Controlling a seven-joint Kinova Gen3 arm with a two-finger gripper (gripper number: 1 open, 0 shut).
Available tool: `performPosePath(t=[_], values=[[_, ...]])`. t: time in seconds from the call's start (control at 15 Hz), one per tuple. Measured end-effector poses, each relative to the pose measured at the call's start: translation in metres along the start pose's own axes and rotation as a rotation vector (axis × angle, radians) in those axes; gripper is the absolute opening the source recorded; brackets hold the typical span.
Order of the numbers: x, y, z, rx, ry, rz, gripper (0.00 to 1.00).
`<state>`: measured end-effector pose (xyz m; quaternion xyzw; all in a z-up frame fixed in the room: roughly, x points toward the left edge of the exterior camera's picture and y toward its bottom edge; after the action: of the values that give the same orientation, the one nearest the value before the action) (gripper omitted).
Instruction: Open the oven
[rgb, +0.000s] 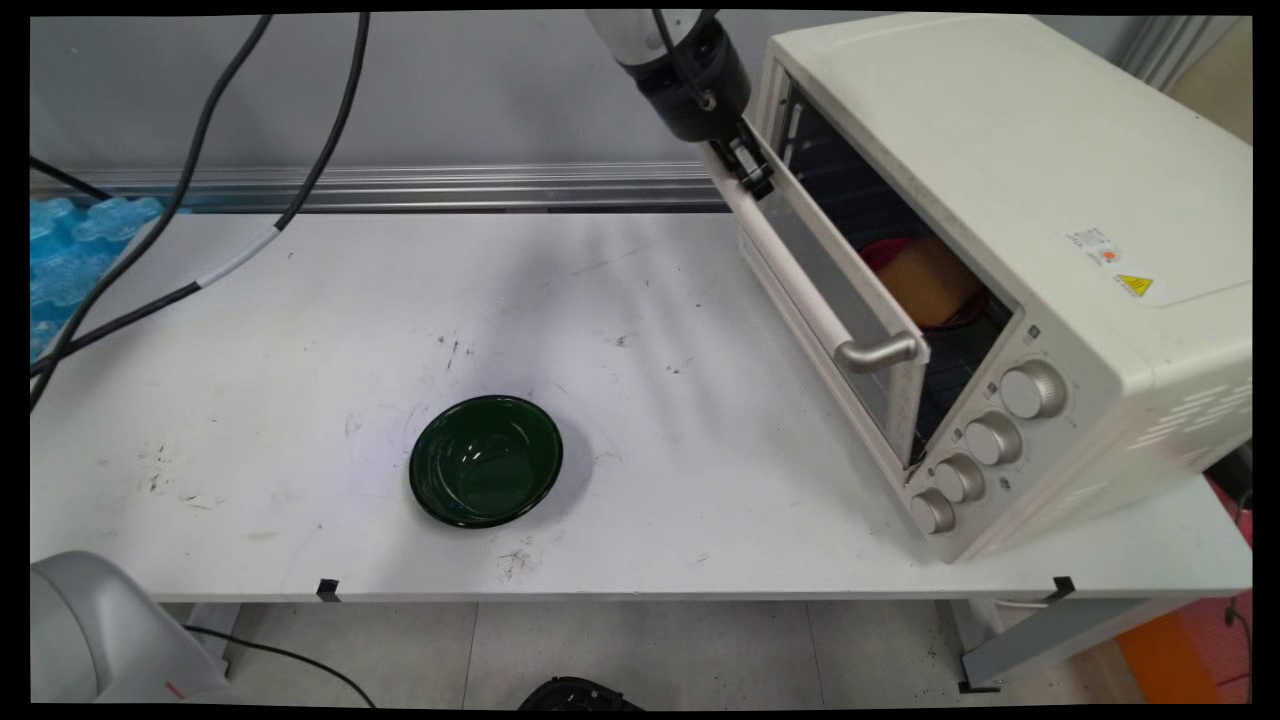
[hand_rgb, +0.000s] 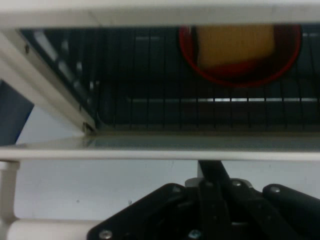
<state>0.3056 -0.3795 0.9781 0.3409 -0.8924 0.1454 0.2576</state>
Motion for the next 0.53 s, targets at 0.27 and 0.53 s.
performPosePath(t=[0.27, 0.53], values=[[-0.016, -0.012, 0.006, -0.001, -0.025, 0.002, 0.0], [-0.027, -0.017, 0.013, -0.007, -0.038, 0.007, 0.0]])
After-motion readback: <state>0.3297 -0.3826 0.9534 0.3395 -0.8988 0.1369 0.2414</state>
